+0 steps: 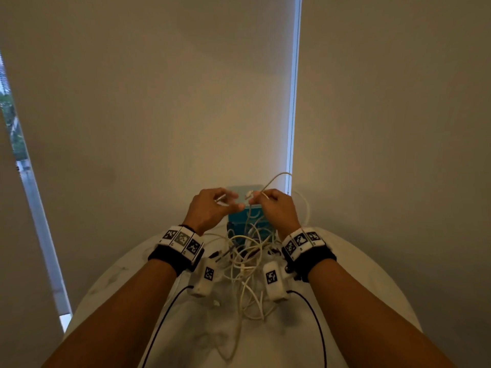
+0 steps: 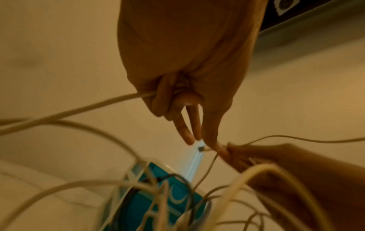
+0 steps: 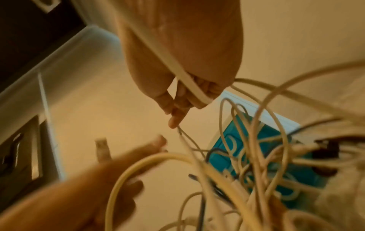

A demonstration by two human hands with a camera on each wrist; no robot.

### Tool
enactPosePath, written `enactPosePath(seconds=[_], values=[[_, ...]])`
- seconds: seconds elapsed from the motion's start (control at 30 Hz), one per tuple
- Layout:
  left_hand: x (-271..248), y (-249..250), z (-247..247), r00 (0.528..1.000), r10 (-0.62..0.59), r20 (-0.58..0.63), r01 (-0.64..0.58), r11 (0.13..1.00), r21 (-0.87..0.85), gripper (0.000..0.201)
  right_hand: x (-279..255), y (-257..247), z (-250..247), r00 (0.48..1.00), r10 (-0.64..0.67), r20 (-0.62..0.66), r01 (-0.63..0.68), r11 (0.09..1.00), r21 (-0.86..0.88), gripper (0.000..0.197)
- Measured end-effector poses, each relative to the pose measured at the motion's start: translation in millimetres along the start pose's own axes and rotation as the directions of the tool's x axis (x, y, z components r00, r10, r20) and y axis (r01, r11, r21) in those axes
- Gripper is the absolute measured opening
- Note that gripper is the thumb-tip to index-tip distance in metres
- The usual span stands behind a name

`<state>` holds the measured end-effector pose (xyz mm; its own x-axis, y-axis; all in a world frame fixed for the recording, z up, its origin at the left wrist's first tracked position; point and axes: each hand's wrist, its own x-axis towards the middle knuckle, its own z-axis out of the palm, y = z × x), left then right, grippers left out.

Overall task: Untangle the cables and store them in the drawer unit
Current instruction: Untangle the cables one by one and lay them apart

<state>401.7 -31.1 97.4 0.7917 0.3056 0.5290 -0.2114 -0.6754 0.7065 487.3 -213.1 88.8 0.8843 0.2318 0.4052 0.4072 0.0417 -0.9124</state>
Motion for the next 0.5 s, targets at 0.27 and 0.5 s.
enactPosePath(seconds=[0.27, 0.5], values=[[-11, -19, 28, 0.983, -0.058, 0.172, 0.025, 0.983, 0.185, 0.028, 4, -17, -5, 0.984, 0.09, 0.155, -0.135, 0.939, 0.315, 0.025], [-4, -23, 33, 0.995, -0.067, 0.075, 0.047, 0.969, 0.243, 0.019, -5, -12, -11, 0.99, 0.026, 0.136, -0.048, 0.986, 0.161, 0.028]])
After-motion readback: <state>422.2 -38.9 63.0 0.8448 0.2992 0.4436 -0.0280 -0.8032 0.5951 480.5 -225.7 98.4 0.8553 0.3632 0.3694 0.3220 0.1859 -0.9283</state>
